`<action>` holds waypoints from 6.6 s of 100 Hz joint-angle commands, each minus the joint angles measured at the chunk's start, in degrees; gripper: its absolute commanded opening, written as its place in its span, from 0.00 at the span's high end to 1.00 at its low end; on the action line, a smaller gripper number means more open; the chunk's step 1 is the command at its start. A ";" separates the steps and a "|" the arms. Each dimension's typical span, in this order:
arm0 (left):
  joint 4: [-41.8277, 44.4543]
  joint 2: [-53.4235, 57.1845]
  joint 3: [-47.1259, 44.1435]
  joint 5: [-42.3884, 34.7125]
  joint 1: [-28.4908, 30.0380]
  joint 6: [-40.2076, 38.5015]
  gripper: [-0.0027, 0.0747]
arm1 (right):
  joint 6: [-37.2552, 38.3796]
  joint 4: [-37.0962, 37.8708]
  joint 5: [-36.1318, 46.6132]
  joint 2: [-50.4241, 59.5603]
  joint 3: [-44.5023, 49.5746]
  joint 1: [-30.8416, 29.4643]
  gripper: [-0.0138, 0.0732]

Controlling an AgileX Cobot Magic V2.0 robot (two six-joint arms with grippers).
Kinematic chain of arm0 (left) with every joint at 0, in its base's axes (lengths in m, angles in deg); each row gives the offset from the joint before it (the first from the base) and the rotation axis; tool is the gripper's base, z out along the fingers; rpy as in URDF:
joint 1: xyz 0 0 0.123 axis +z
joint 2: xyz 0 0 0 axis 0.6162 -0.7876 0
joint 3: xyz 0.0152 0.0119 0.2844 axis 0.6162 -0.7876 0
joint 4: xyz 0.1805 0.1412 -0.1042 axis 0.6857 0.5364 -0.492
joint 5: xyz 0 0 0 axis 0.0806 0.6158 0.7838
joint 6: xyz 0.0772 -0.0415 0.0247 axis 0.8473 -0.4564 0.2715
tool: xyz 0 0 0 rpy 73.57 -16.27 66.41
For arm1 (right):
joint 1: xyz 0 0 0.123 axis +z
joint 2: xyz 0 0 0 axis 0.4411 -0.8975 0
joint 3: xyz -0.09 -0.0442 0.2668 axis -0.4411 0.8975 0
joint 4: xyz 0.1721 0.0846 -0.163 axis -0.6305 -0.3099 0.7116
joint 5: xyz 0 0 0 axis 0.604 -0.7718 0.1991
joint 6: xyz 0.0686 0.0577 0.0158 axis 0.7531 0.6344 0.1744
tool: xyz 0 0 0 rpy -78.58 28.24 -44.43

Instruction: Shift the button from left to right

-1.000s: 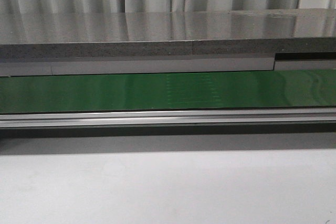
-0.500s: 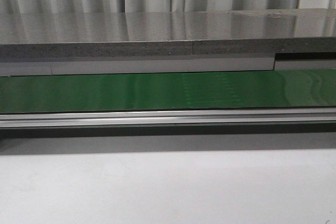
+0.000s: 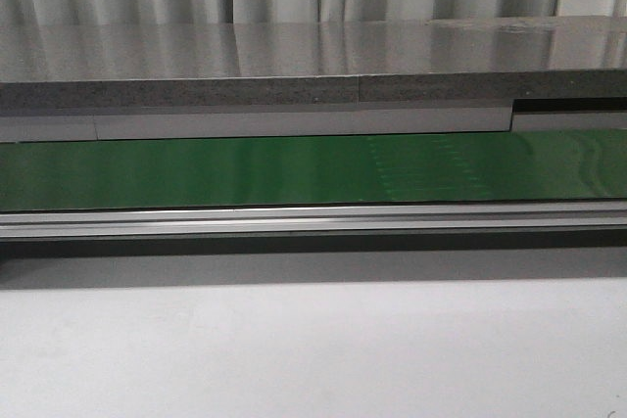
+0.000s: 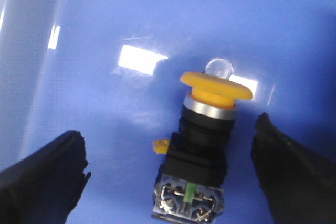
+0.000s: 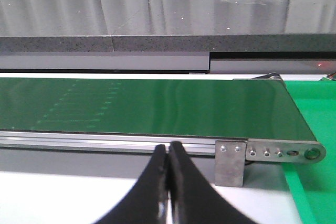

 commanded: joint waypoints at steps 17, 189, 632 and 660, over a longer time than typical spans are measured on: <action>-0.60 0.34 1.73 -2.99 0.13 -0.21 0.17 | -0.01 0.34 4.18 1.04 -0.84 0.16 0.92; -7.15 12.37 3.07 5.97 -10.60 6.33 0.99 | -0.01 0.34 4.18 1.04 -0.84 0.16 0.92; -20.46 91.65 -55.92 -31.19 -20.23 15.97 0.99 | -0.01 0.24 8.34 0.63 -4.68 0.16 0.92; -20.46 91.65 -55.92 -31.19 -20.23 15.97 0.99 | -0.01 -0.40 -6.96 -7.01 -17.92 0.16 0.92</action>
